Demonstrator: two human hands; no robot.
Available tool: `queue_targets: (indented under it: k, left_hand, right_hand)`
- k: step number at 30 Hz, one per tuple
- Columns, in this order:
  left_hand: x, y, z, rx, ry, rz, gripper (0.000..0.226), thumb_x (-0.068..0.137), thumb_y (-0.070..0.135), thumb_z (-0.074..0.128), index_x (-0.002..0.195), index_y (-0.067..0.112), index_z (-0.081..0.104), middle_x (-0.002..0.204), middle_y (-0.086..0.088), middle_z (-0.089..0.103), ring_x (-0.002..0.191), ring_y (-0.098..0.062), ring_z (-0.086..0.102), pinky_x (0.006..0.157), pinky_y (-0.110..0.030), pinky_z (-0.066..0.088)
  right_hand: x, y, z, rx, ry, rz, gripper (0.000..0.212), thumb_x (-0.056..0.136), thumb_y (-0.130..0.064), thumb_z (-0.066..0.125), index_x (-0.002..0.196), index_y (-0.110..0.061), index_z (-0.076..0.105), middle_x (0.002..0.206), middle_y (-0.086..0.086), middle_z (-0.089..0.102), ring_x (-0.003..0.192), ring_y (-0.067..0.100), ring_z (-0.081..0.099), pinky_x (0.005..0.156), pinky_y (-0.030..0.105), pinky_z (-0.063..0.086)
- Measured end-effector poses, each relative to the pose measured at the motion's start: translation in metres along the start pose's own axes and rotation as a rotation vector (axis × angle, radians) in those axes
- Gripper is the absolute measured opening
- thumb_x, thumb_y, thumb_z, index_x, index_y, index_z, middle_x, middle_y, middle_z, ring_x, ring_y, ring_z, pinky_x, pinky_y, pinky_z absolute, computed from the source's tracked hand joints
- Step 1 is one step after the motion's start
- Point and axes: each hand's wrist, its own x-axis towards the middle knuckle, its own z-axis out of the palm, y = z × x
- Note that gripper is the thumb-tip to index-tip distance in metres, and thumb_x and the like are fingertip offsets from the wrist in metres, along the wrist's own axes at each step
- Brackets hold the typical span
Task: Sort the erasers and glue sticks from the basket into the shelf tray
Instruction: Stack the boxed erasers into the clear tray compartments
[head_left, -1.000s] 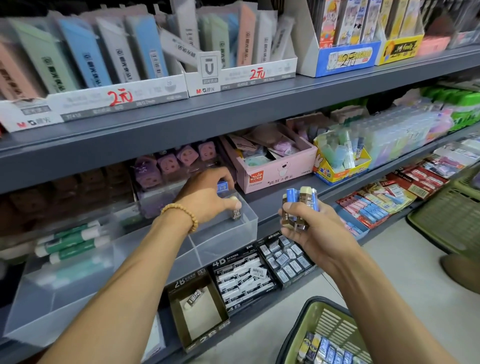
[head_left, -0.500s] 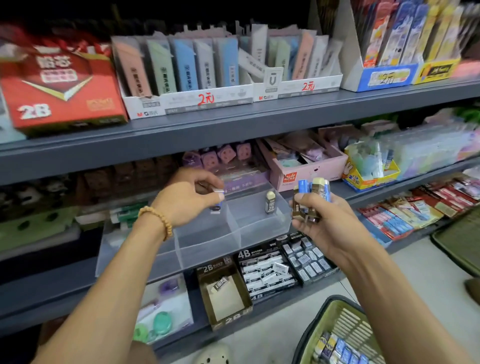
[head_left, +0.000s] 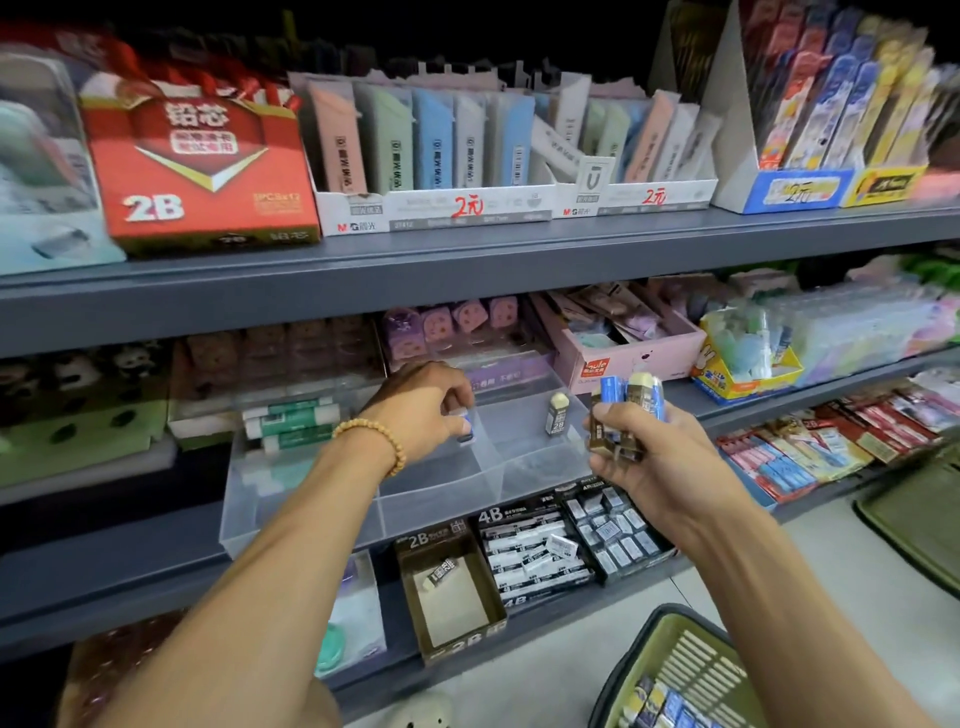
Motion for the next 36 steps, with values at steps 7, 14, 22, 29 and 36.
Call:
queue_targets:
  k: [7,14,22,29,36]
  left_hand:
    - [0.006,0.000,0.002,0.049,-0.066,-0.001,0.031,0.064,0.019,0.087,0.075,0.027,0.058,0.077,0.010,0.055,0.081,-0.019,0.055,0.077,-0.032,0.051]
    - [0.000,-0.002,0.003,0.111,-0.072,0.008,0.035,0.071,0.025,0.082,0.086,0.029,0.050,0.087,0.008,0.051,0.086,-0.018,0.048,0.072,-0.028,0.038]
    - [0.000,-0.002,-0.001,0.183,-0.189,-0.023,0.049,0.067,0.020,0.084,0.099,0.029,0.048,0.099,0.005,0.054,0.090,-0.018,0.051,0.072,-0.027,0.041]
    - [-0.001,0.001,0.000,0.262,-0.248,-0.039,0.056,0.069,0.020,0.085,0.099,0.028,0.038,0.083,0.010,0.044,0.080,-0.018,0.049,0.065,-0.031,0.036]
    - [0.004,0.000,0.006,0.267,-0.190,-0.037,0.050,0.067,0.037,0.084,0.089,0.032,0.039,0.087,0.009,0.050,0.086,-0.021,0.050,0.071,-0.033,0.041]
  right_hand:
    - [0.002,0.002,0.009,-0.031,-0.041,0.009,0.008,0.088,-0.002,0.066,0.088,-0.010,0.065,0.079,0.008,0.061,0.064,0.015,0.058,0.056,0.025,0.053]
    - [0.008,0.007,0.013,0.012,-0.081,0.048,0.040,0.087,-0.004,0.068,0.123,0.010,0.056,0.096,0.017,0.057,0.067,0.015,0.059,0.056,0.024,0.053]
    - [0.012,0.009,0.011,0.005,-0.086,0.057,0.042,0.087,-0.004,0.068,0.125,0.009,0.055,0.097,0.018,0.057,0.068,0.015,0.059,0.055,0.025,0.053]
    - [0.014,0.011,0.008,0.032,-0.086,0.058,0.038,0.087,-0.004,0.068,0.123,0.006,0.057,0.097,0.017,0.056,0.071,0.016,0.058,0.055,0.024,0.053]
    - [0.014,0.017,0.004,0.066,-0.088,0.073,0.044,0.086,-0.005,0.070,0.126,0.007,0.056,0.100,0.018,0.059,0.075,0.017,0.058,0.056,0.024,0.052]
